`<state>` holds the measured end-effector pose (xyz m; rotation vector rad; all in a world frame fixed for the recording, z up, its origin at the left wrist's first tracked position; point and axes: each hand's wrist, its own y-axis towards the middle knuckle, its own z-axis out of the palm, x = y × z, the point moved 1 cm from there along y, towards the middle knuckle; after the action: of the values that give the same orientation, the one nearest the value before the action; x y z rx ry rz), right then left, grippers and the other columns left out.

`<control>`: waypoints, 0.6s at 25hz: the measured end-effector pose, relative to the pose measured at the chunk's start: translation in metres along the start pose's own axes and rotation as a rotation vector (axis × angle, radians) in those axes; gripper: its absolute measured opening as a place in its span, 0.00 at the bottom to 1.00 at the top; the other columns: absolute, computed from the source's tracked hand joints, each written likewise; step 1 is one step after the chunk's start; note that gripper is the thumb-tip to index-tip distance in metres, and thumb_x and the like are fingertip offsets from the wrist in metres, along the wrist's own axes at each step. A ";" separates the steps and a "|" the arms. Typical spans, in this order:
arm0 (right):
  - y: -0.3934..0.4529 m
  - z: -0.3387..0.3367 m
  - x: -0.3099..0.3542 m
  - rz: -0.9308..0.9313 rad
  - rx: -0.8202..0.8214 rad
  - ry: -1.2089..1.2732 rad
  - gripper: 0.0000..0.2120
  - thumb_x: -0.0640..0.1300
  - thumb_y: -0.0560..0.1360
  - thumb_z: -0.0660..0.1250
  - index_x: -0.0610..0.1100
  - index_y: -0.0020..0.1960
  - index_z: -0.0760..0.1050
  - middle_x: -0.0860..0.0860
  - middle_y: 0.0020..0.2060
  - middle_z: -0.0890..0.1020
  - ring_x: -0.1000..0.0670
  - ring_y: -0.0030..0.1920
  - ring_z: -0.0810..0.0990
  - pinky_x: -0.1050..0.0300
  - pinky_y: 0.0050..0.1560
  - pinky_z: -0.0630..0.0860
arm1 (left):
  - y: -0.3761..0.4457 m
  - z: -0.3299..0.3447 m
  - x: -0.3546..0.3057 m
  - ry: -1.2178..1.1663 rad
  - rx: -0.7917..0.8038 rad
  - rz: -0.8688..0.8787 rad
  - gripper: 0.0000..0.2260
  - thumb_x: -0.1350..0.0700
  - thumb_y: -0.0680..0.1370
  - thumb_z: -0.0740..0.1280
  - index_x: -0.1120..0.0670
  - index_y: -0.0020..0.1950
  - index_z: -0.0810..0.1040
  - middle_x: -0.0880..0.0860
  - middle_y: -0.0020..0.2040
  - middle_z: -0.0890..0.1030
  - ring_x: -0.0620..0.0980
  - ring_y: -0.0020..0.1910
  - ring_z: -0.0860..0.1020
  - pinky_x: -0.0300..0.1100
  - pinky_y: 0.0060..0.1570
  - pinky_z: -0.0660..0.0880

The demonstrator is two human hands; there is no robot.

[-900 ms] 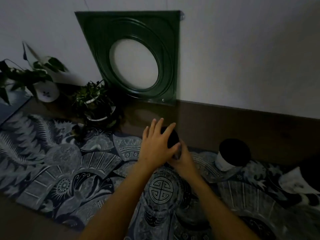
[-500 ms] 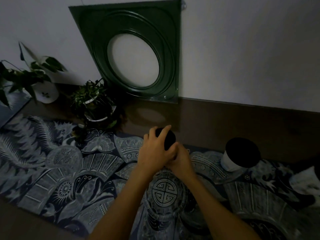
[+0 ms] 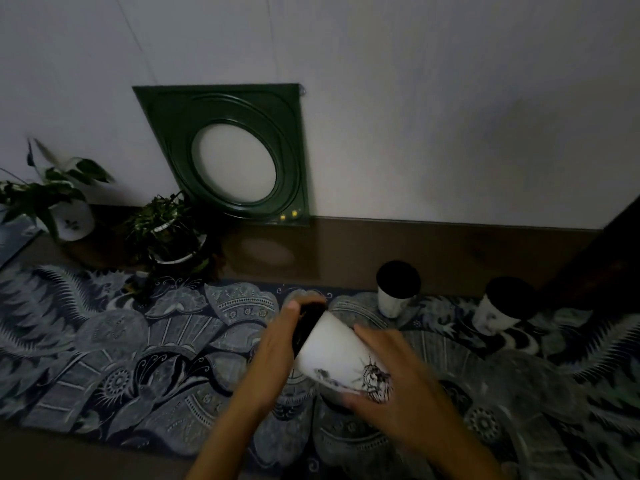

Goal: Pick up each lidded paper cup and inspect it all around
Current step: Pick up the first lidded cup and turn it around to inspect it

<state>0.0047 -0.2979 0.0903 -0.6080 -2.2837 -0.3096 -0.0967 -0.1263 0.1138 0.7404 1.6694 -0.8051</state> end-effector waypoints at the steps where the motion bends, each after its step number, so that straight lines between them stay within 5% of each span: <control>1: -0.017 -0.010 0.010 -0.029 -0.011 -0.049 0.40 0.68 0.67 0.67 0.76 0.69 0.44 0.62 0.67 0.64 0.54 0.63 0.73 0.51 0.58 0.76 | -0.011 0.006 -0.008 -0.028 -0.005 0.022 0.20 0.37 0.79 0.51 0.38 0.56 0.82 0.37 0.58 0.82 0.38 0.59 0.79 0.37 0.58 0.74; 4: -0.062 -0.033 0.044 -0.080 -0.097 -0.147 0.42 0.68 0.67 0.67 0.67 0.74 0.49 0.60 0.68 0.69 0.52 0.60 0.77 0.51 0.54 0.78 | -0.046 0.025 -0.031 -0.111 -0.020 0.108 0.19 0.42 0.79 0.55 0.45 0.54 0.84 0.46 0.59 0.84 0.47 0.60 0.81 0.50 0.62 0.75; 8: -0.102 -0.053 0.071 -0.097 -0.226 -0.240 0.42 0.67 0.66 0.67 0.56 0.75 0.58 0.54 0.63 0.77 0.50 0.52 0.83 0.52 0.44 0.82 | -0.080 0.042 -0.055 -0.169 -0.043 0.203 0.20 0.44 0.78 0.57 0.51 0.53 0.85 0.49 0.56 0.86 0.47 0.58 0.82 0.45 0.59 0.76; 15: -0.143 -0.066 0.090 0.031 -0.191 -0.039 0.43 0.71 0.62 0.66 0.70 0.73 0.51 0.63 0.66 0.73 0.58 0.62 0.75 0.50 0.60 0.77 | -0.115 0.061 -0.071 -0.195 -0.051 0.208 0.17 0.48 0.76 0.57 0.48 0.50 0.86 0.47 0.54 0.87 0.45 0.55 0.83 0.42 0.55 0.77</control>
<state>-0.0833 -0.4163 0.1953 -0.7508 -2.2955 -0.5091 -0.1401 -0.2475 0.1878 0.7607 1.4075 -0.6633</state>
